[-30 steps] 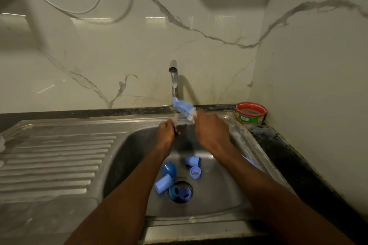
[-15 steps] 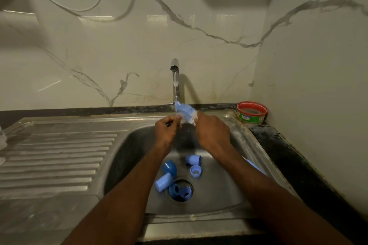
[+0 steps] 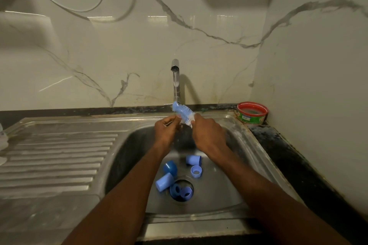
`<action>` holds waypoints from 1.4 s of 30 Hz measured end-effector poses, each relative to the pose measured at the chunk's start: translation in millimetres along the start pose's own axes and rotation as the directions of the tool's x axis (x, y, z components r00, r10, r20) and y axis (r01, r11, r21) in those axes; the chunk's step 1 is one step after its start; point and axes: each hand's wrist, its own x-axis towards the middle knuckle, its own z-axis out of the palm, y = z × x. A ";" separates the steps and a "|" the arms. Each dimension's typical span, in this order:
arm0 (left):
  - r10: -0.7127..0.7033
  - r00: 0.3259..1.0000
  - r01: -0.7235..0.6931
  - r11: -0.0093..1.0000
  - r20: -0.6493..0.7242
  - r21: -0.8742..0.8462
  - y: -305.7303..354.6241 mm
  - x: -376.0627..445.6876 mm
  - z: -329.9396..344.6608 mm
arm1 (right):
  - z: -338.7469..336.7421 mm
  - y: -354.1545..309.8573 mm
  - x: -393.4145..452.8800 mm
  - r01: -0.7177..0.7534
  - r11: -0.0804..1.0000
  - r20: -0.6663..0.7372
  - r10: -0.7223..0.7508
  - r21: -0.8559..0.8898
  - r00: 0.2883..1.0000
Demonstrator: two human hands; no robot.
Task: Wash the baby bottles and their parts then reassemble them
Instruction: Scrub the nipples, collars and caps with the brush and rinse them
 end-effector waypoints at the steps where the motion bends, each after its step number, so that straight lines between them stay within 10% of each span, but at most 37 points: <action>1: -0.076 0.997 0.078 0.992 0.024 -0.103 3.5 -2.3 3.6 | 1.2 -1.1 -1.3 0.022 1.000 -0.002 -0.022 -0.009 1.000; 7: -0.184 0.981 0.191 0.897 0.056 -0.398 16.3 -4.5 7.3 | -1.3 -8.1 2.2 0.082 0.996 -0.069 -0.080 0.025 0.994; 24: -0.109 0.972 0.175 0.928 0.210 -0.329 13.9 -5.3 13.2 | -2.8 9.0 17.3 -0.060 0.995 -0.023 0.062 0.081 0.998; 32: -0.242 0.968 0.202 0.911 -0.067 -0.360 10.3 5.2 3.6 | -3.2 0.5 8.3 0.063 0.995 -0.080 -0.056 0.082 0.995; 42: -0.266 0.964 0.234 0.872 -0.015 -0.430 14.8 0.7 11.5 | -7.2 2.8 18.1 -0.031 1.000 -0.137 0.030 -0.002 0.990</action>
